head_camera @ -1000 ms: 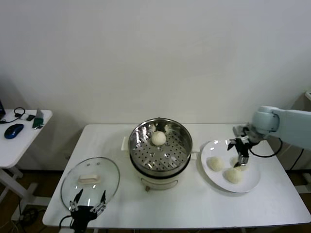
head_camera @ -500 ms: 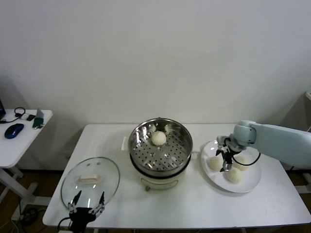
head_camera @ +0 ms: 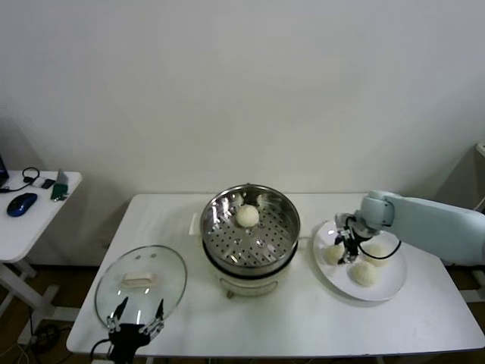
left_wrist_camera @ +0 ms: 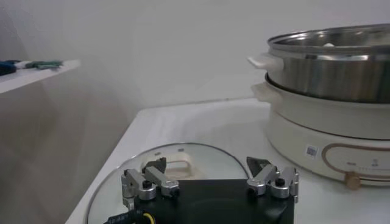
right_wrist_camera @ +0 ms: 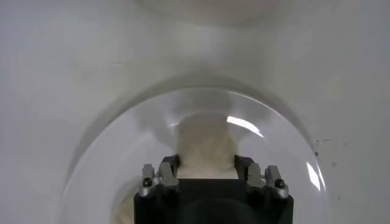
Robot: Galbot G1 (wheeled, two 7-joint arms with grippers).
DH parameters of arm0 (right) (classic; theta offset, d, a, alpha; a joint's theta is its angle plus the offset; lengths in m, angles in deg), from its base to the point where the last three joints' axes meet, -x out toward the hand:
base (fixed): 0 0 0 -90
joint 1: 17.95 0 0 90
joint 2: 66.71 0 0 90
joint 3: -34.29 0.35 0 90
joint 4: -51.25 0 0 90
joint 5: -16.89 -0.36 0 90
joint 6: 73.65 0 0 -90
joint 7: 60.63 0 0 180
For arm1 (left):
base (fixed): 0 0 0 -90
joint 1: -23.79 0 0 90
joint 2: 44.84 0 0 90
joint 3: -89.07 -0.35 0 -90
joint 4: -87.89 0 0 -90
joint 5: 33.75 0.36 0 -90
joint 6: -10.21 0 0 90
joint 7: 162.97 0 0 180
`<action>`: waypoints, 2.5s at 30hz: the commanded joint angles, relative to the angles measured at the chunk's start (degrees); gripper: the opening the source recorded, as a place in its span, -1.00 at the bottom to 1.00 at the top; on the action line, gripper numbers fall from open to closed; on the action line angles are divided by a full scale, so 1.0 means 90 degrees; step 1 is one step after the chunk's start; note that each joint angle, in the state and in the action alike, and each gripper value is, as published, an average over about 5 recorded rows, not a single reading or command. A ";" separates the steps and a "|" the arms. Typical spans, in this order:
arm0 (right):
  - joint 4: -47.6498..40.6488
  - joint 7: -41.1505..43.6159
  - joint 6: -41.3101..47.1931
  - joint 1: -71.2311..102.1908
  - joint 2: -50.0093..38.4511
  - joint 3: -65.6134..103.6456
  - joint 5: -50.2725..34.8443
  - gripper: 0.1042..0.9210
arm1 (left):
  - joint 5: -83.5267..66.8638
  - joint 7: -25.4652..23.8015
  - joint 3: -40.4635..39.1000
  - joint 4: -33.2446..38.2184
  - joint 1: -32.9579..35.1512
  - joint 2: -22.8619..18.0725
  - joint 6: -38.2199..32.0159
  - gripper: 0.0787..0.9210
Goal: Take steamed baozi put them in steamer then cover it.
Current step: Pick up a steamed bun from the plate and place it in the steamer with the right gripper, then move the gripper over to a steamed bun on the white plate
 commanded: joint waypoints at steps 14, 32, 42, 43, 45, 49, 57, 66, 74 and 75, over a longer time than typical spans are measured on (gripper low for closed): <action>0.2189 0.0540 0.0353 -0.4759 0.1079 -0.1414 -0.3070 0.26 | -0.0021 -0.0016 -0.0115 -0.0030 -0.0129 0.0033 0.0036 0.77; 0.1244 -0.0502 0.1068 -0.2624 0.3948 -0.0710 -0.2858 0.26 | -0.0060 -0.0028 -0.0060 -0.0021 -0.0083 0.0011 0.0003 0.77; 0.0615 -0.0838 0.1187 -0.1808 0.4228 -0.0923 -0.2448 0.26 | -0.0065 -0.0020 -0.0065 -0.0007 -0.0066 -0.0038 -0.0023 0.77; 0.0542 -0.0865 0.1192 -0.1750 0.4241 -0.0912 -0.2435 0.26 | -0.0065 -0.0018 -0.0066 -0.0013 -0.0061 -0.0037 -0.0029 0.77; 0.0420 -0.0898 0.1204 -0.1657 0.4261 -0.0880 -0.2426 0.26 | -0.0064 -0.0016 -0.0069 -0.0024 -0.0058 -0.0038 -0.0038 0.77; 0.0301 -0.0928 0.1231 -0.1590 0.4294 -0.0867 -0.2398 0.27 | -0.0061 -0.0017 -0.0085 -0.0032 -0.0064 -0.0047 -0.0039 0.77; 0.0487 -0.1021 0.1294 -0.1759 0.4123 -0.0781 -0.2537 0.67 | -0.0042 -0.0036 -0.0108 -0.0011 -0.0096 -0.0050 0.0000 0.77; 0.1459 -0.0263 0.0888 -0.3024 0.2660 -0.0826 -0.2655 0.76 | 0.0004 -0.0092 -0.0130 0.0069 -0.0108 -0.0076 0.0075 0.77; 0.2871 0.0696 0.0233 -0.4642 0.0299 -0.2423 -0.2039 0.76 | 0.0084 -0.0120 -0.0187 0.0096 -0.0124 -0.0085 0.0119 0.77; 0.2985 0.0714 0.0193 -0.4723 0.0041 -0.2646 -0.1859 0.76 | 0.0085 -0.0121 -0.0188 0.0096 -0.0123 -0.0084 0.0120 0.77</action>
